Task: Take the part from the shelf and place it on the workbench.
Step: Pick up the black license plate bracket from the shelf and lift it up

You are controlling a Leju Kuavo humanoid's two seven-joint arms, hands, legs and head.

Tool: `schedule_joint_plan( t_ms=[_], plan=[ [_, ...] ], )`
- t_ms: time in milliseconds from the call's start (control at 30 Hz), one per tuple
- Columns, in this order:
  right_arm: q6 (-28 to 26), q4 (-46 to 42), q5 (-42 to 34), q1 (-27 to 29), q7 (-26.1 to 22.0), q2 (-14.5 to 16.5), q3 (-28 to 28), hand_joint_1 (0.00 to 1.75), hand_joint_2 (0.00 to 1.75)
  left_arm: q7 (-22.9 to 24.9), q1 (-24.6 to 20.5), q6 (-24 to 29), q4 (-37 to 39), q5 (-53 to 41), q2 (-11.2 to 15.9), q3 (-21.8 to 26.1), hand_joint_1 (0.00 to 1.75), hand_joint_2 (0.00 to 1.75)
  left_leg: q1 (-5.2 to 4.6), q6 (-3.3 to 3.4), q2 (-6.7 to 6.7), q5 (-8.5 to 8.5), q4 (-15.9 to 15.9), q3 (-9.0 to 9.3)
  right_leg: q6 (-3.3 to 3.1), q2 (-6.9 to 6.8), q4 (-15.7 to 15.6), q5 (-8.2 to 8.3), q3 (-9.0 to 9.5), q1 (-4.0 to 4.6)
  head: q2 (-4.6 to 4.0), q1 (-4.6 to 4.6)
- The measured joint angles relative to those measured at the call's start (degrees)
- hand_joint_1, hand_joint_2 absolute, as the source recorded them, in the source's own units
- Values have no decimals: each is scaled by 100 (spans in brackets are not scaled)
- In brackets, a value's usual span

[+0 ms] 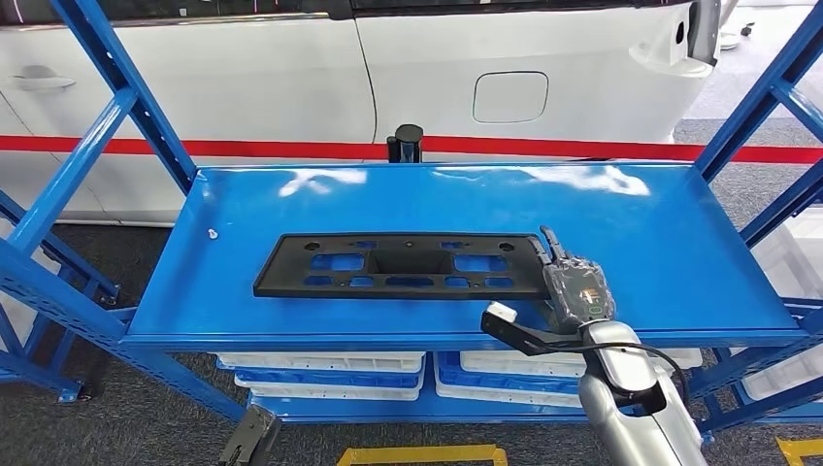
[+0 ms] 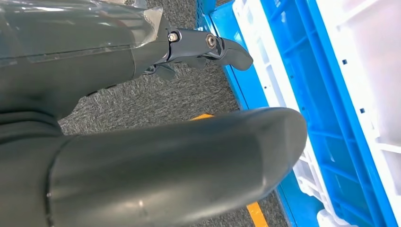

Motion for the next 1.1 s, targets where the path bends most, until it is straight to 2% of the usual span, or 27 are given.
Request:
schedule_joint_plan(
  t_ms=[133,300,633,667,767,800,1100],
  plan=[
    [-454,-111,533,9,81,26,157,0,175,-11,27,46,1,1,-14,-1,0,0,0,-1,-1,1,0,-17,0,0,0,0,-18,2,0,-1],
    [-749,-170,853,19,123,67,242,0,175,2,36,66,1,-8,-43,-1,0,0,2,-1,-2,3,0,-42,0,-2,1,0,-39,3,-1,-1],
    [-942,-172,979,-63,197,181,449,0,175,25,75,76,-9,-20,-52,3,0,0,4,0,-3,3,1,-76,0,-4,2,0,-70,1,1,-1],
    [-940,-172,973,-71,179,202,459,22,175,26,77,75,-13,-25,-52,3,0,0,4,0,-3,3,1,-78,0,-4,2,0,-72,1,1,-1],
    [-934,-172,935,-98,96,263,483,144,175,36,79,66,-18,-57,-54,5,0,0,4,0,-3,4,1,-83,0,-4,2,0,-79,1,0,-1],
    [-930,-172,913,-108,59,284,488,163,175,40,79,62,-21,-71,-54,5,0,0,4,0,-3,4,1,-85,0,-4,2,0,-82,1,-1,-1],
    [-922,-170,847,-160,-50,405,498,168,175,70,84,58,-63,-133,-57,12,0,0,4,0,-3,4,1,-92,0,-4,3,0,-91,1,0,-1]
  ],
)
